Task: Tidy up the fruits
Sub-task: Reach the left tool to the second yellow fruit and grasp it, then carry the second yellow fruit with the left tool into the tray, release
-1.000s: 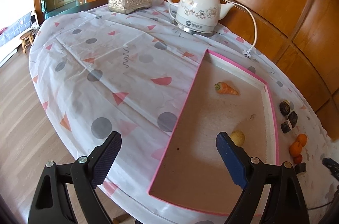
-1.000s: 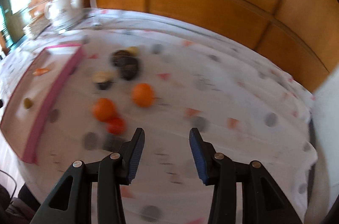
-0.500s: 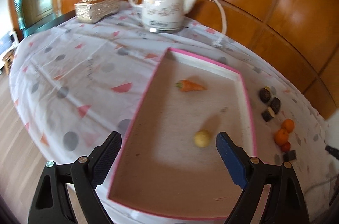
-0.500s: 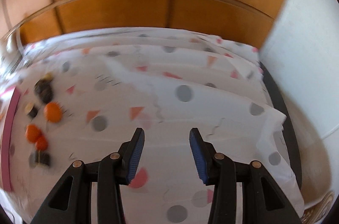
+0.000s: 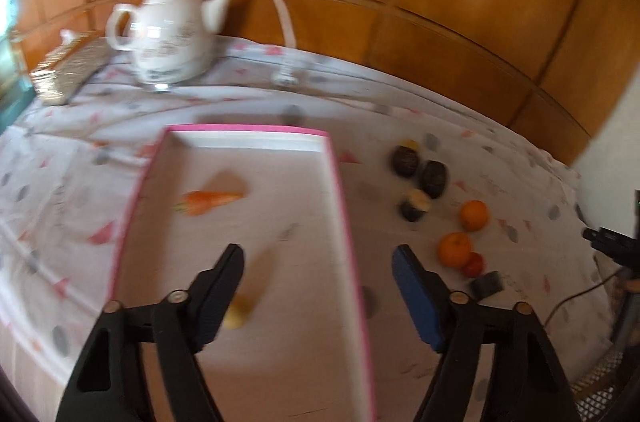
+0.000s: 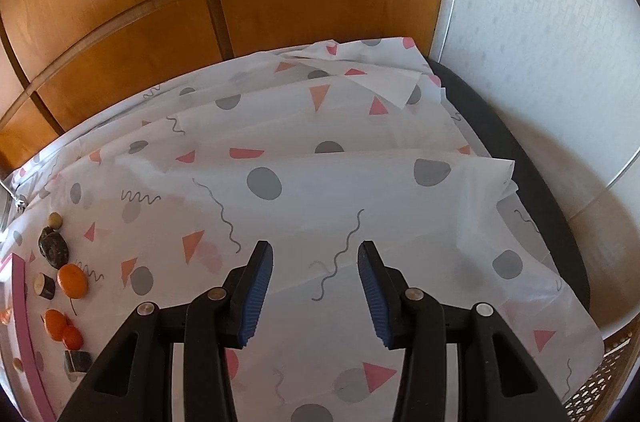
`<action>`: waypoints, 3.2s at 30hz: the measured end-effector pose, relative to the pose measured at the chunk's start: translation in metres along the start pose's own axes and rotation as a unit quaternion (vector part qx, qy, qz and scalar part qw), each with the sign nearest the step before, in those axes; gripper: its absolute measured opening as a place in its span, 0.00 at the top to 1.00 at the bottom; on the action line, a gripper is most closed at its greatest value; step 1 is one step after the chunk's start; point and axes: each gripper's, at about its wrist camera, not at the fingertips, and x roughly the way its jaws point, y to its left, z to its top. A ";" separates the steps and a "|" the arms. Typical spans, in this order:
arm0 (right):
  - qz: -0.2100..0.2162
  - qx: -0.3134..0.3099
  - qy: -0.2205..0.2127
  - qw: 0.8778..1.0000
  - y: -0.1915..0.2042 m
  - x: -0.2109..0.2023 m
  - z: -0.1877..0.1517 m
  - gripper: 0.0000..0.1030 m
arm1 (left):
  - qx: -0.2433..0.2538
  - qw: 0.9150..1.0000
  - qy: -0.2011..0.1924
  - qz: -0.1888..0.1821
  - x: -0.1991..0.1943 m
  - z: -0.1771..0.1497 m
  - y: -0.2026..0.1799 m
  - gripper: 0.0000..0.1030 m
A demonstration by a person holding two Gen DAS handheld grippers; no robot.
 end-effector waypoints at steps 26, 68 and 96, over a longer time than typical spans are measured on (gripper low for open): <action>-0.004 0.105 0.011 0.994 -0.045 0.001 0.003 0.56 | 0.075 0.993 0.081 -0.034 0.154 0.109 -0.118 0.52; 0.013 0.066 0.030 0.997 -0.028 0.005 -0.004 0.56 | -0.106 0.994 -0.024 -0.013 -0.047 0.050 0.060 0.72; 0.026 -0.050 0.035 0.998 0.022 0.006 -0.010 0.56 | -0.135 0.984 -0.009 0.115 -0.013 -0.062 0.102 0.48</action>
